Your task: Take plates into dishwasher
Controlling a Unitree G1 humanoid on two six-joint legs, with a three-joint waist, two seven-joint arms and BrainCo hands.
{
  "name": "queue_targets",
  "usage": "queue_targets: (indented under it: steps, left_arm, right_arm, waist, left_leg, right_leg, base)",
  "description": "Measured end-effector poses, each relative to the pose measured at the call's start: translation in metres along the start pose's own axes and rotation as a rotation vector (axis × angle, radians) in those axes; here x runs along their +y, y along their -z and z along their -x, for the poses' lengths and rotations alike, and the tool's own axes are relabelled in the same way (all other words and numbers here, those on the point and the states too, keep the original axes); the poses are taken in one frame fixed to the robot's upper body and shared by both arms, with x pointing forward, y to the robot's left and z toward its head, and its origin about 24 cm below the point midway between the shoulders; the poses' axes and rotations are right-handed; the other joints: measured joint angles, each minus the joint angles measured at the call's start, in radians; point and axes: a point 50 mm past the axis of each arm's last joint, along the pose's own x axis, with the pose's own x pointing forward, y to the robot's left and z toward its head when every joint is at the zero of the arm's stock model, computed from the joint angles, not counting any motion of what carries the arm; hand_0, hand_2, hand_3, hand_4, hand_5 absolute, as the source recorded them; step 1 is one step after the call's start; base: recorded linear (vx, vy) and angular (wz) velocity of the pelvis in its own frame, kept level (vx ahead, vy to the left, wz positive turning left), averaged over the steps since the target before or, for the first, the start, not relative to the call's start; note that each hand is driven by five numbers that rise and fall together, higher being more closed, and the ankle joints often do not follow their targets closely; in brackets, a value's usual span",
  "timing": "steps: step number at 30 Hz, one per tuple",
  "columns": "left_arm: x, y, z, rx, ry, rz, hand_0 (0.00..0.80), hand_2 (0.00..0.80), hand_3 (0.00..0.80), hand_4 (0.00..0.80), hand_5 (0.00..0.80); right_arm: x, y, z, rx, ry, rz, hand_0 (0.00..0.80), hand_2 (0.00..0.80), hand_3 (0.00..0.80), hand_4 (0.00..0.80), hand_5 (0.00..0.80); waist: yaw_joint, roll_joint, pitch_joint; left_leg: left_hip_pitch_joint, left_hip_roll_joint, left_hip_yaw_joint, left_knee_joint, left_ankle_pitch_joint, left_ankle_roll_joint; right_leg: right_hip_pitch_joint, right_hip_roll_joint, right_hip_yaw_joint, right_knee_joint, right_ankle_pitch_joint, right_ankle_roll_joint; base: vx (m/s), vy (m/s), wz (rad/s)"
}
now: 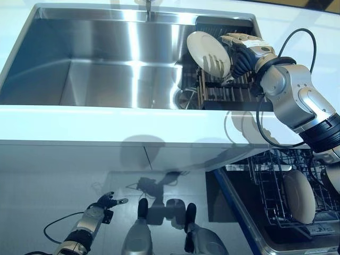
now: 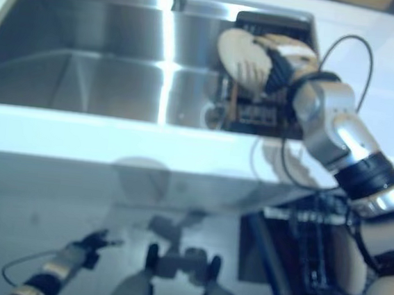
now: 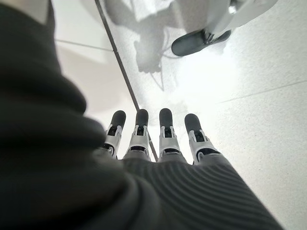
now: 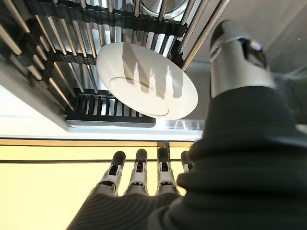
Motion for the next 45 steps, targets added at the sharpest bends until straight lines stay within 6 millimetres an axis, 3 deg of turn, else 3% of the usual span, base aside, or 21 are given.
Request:
queue_targets:
  steps: [9,17,25,34,45]
  left_arm:
    - [0.008,-0.007,-0.001,-0.015,-0.025,0.040,0.000,0.000,0.000,0.000,0.000]
    - [0.011,-0.023,-0.003,-0.054,-0.027,0.059,0.000,0.000,0.000,0.000,0.000]
    - [0.011,-0.024,-0.003,-0.058,-0.028,0.060,0.000,0.000,0.000,0.000,0.000]
    - [0.013,-0.035,-0.004,-0.084,-0.030,0.067,0.000,0.000,0.000,0.000,0.000]
    - [0.012,-0.035,-0.004,-0.081,-0.029,0.068,0.000,0.000,0.000,0.000,0.000]
  right_arm:
    - [0.005,0.015,-0.003,0.069,0.010,0.024,0.000,0.000,0.000,0.000,0.000]
    - [0.008,0.019,-0.005,0.092,0.018,0.056,0.000,0.000,0.000,0.000,0.000]
    - [0.010,0.034,-0.005,0.170,0.067,0.058,0.000,0.000,0.000,0.000,0.000]
    - [0.006,0.040,-0.006,0.222,0.126,0.030,0.000,0.000,0.000,0.000,0.000]
    - [-0.005,0.039,-0.008,0.229,0.155,-0.046,0.000,0.000,0.000,0.000,0.000]
  waist:
    - [0.002,0.005,0.065]
    - [-0.001,0.012,0.073]
    - [-0.002,0.017,0.079]
    - [-0.003,0.033,0.089]
    - [-0.002,0.034,0.089]
  left_leg:
    - [-0.052,-0.002,-0.008,0.000,0.012,0.001]
    - [-0.055,-0.002,-0.005,0.000,0.012,0.001]
    - [-0.066,-0.003,-0.003,0.000,0.014,0.001]
    - [-0.065,-0.004,-0.003,0.000,0.015,0.002]
    - [-0.046,-0.006,-0.003,0.000,0.016,0.003]
  right_leg:
    - [-0.045,-0.001,-0.001,0.001,0.005,-0.001]
    - [-0.048,-0.001,-0.002,0.001,0.005,-0.001]
    - [-0.061,-0.003,0.000,0.001,0.006,-0.001]
    - [-0.061,-0.004,0.001,0.001,0.007,-0.001]
    - [-0.041,-0.005,0.002,0.001,0.008,-0.001]
  base:
    - [-0.014,-0.003,0.03]
    - [0.000,0.000,0.00]
    - [0.000,0.004,0.00]
    - [-0.006,0.007,0.00]
    - [0.000,0.000,0.00]
